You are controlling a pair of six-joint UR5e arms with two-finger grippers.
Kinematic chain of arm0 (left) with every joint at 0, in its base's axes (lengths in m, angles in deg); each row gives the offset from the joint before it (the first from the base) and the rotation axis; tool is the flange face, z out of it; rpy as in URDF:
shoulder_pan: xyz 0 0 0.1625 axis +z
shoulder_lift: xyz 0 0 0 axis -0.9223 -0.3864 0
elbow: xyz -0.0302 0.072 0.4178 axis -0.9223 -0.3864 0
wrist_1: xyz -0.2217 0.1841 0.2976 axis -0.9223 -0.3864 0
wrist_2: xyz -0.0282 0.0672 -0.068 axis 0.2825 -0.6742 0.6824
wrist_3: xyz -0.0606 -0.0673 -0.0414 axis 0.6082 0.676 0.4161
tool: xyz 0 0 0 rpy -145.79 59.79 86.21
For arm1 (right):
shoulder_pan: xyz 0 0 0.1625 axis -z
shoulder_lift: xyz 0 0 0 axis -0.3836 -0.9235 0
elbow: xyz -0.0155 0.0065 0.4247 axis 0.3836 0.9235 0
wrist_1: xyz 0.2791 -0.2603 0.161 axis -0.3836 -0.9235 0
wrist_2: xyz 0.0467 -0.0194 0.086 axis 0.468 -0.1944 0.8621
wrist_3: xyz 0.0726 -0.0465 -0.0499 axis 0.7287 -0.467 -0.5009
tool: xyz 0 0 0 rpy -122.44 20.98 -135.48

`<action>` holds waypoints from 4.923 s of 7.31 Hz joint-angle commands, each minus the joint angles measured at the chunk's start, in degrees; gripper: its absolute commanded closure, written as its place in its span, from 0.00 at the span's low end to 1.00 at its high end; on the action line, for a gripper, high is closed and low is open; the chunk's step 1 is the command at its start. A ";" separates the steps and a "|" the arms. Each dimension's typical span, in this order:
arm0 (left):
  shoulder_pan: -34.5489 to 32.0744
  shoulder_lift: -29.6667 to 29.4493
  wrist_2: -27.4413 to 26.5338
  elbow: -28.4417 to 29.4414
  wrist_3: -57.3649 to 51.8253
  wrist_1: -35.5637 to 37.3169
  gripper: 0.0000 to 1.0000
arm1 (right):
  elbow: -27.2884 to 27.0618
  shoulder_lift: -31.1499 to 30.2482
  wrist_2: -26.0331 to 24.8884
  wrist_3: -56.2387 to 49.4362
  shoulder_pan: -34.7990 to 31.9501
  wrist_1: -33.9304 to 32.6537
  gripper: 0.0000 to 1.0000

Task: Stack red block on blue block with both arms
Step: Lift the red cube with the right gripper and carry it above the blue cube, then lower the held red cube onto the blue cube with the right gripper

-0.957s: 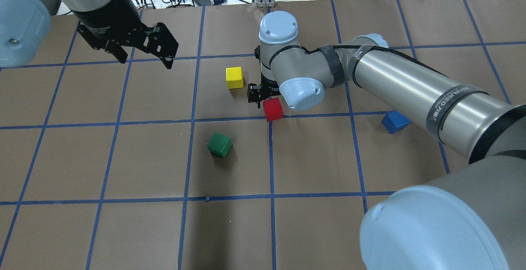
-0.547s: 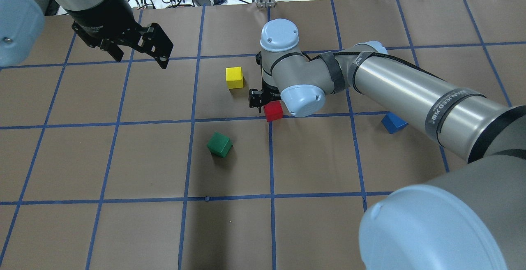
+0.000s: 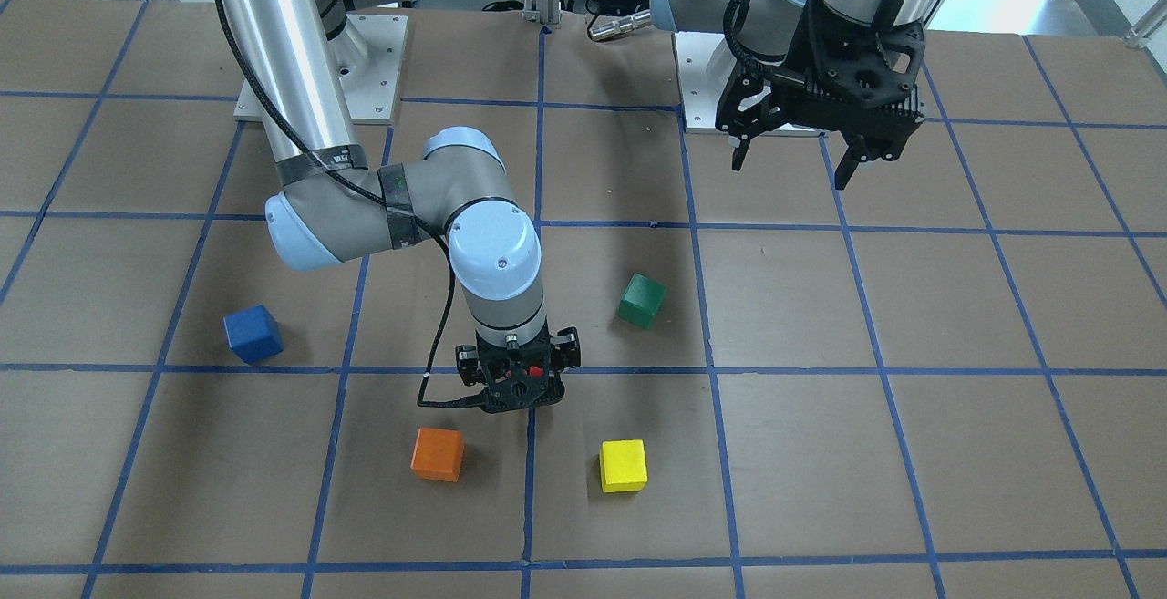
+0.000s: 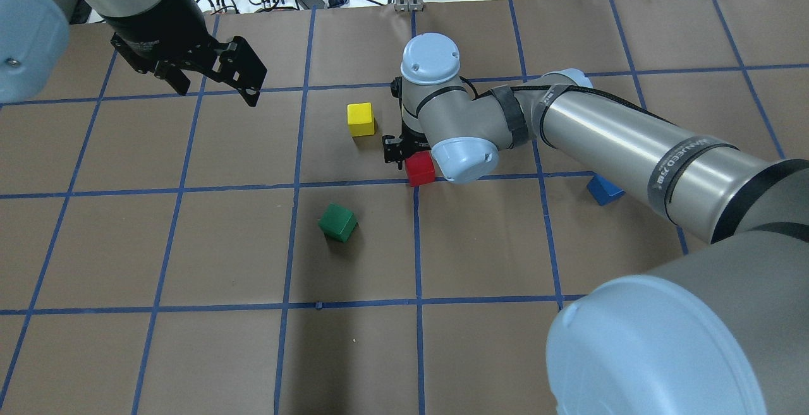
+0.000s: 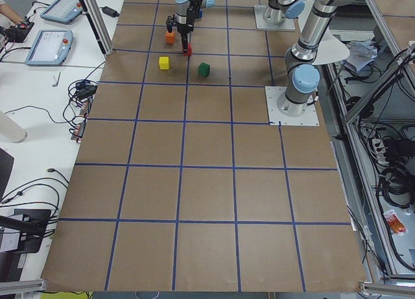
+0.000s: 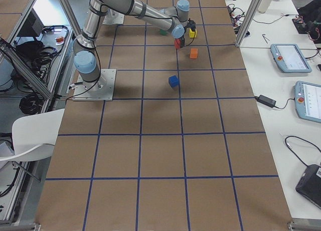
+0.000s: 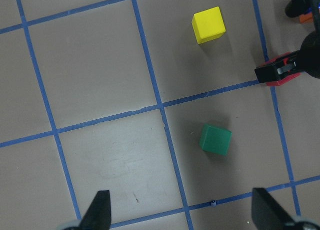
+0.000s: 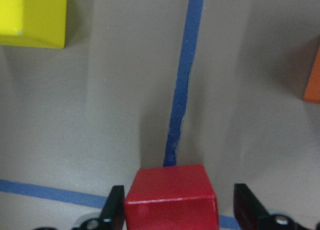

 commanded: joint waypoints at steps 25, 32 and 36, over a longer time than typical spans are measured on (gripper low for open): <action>-0.07 0.02 0.15 -0.02 0.50 0.09 0.00 | -18.15 -20.78 -0.12 -46.31 32.87 4.94 1.00; -0.07 0.02 0.15 -0.02 0.50 0.09 0.00 | -20.25 -20.69 0.23 -45.69 34.54 4.94 1.00; -0.07 0.02 0.15 0.06 0.50 0.09 0.00 | -20.26 -20.69 0.23 -45.87 34.54 4.94 0.07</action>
